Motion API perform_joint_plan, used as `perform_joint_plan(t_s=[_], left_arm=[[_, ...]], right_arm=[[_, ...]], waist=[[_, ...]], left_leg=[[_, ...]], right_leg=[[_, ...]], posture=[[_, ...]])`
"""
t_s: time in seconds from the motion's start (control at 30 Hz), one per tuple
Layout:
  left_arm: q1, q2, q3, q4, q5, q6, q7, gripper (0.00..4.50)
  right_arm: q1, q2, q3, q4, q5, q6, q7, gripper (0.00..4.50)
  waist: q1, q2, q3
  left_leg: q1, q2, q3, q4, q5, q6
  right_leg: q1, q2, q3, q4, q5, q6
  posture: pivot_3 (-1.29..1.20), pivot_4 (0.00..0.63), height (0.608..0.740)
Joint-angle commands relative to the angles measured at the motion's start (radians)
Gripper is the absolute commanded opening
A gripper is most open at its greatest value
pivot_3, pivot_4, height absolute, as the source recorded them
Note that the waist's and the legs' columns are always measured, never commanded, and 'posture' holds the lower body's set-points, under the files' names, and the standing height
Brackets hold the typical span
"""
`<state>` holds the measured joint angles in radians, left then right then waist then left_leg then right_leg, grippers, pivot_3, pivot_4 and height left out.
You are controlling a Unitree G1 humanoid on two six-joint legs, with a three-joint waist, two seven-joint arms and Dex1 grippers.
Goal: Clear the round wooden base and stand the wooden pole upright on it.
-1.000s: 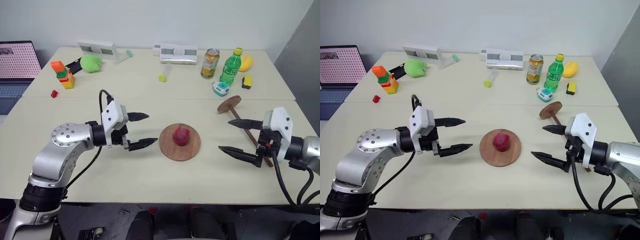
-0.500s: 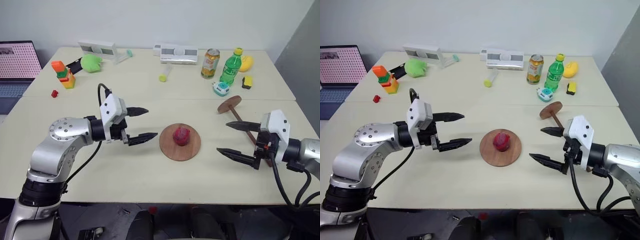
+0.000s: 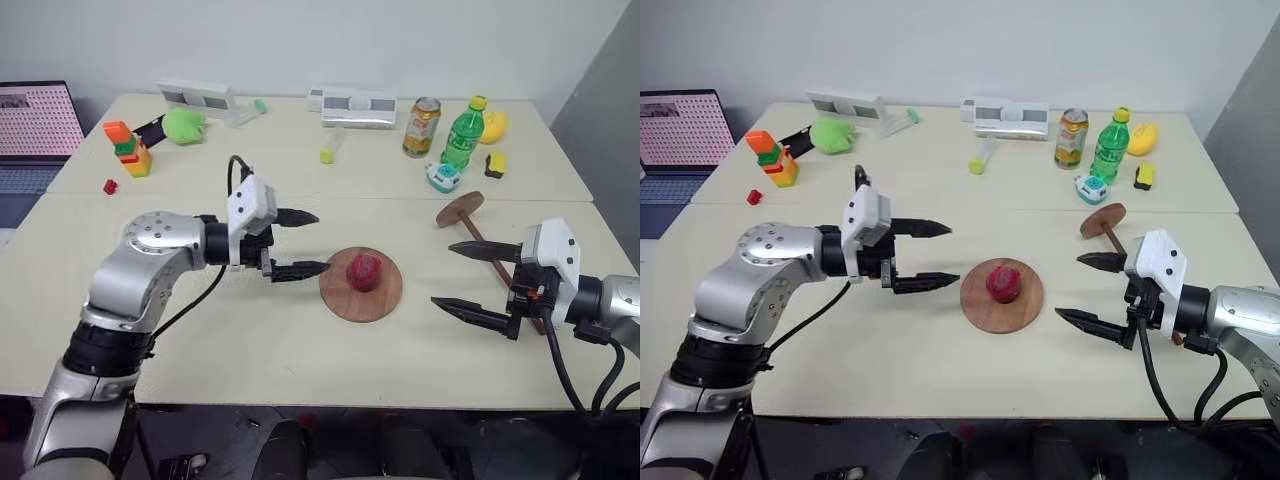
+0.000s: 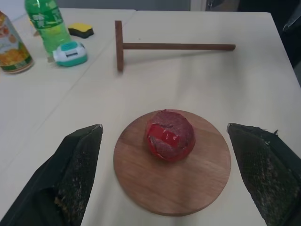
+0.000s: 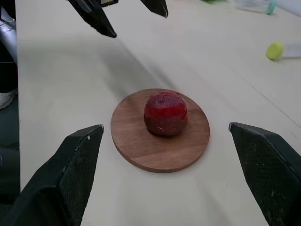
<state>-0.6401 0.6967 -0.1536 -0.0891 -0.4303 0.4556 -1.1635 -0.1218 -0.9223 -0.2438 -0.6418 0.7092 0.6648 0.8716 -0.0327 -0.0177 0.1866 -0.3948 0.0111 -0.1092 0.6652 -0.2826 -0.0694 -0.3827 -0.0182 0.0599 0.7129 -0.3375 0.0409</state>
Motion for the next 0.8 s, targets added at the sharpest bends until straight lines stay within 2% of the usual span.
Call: perform_joint_plan(t_s=[0.03,0.33,0.53,0.67,0.8], left_arm=[[-0.086,-0.06,-0.103,0.105,0.109,-0.122,-0.052,4.43],[-0.205,-0.243,-0.222,0.457,0.296,-0.399,-0.079,4.43],[-0.241,-0.351,-0.246,0.618,0.378,-0.487,-0.051,4.43],[-0.243,-0.377,-0.242,0.648,0.396,-0.494,-0.072,4.43],[-0.235,-0.376,-0.237,0.648,0.405,-0.504,-0.085,3.58]], right_arm=[[-0.054,0.0,0.017,-0.032,0.015,-0.011,-0.002,4.5],[-0.094,0.009,0.025,-0.051,0.038,0.012,-0.039,4.5],[-0.089,0.007,0.011,-0.07,0.049,0.029,-0.064,4.5],[-0.089,0.017,0.0,-0.083,0.067,0.046,-0.093,4.5],[-0.086,0.019,-0.002,-0.092,0.078,0.056,-0.116,4.5]], waist=[[0.0,0.0,0.0],[-0.001,0.0,0.0],[0.0,0.0,0.0],[-0.003,0.0,0.0],[-0.003,0.0,0.0]], left_leg=[[0.0,0.0,0.0,0.0,0.0,0.0],[-0.001,0.0,-0.001,0.0,0.0,0.0],[-0.001,-0.001,0.0,0.001,0.0,0.0],[-0.001,-0.001,-0.001,0.0,0.0,0.0],[-0.001,-0.001,-0.001,0.001,0.0,0.0]], right_leg=[[0.0,0.0,0.0,0.0,0.0,0.0],[0.0,0.0,-0.001,-0.001,0.0,0.0],[0.0,0.0,-0.001,-0.001,0.0,0.0],[0.0,0.0,0.0,0.0,0.0,0.0],[0.0,0.0,-0.001,0.0,0.0,0.0]], posture=[[0.0,0.15,0.74],[0.0,0.15,0.74],[0.0,0.15,0.74],[0.0,0.15,0.74],[0.0,0.15,0.74]])
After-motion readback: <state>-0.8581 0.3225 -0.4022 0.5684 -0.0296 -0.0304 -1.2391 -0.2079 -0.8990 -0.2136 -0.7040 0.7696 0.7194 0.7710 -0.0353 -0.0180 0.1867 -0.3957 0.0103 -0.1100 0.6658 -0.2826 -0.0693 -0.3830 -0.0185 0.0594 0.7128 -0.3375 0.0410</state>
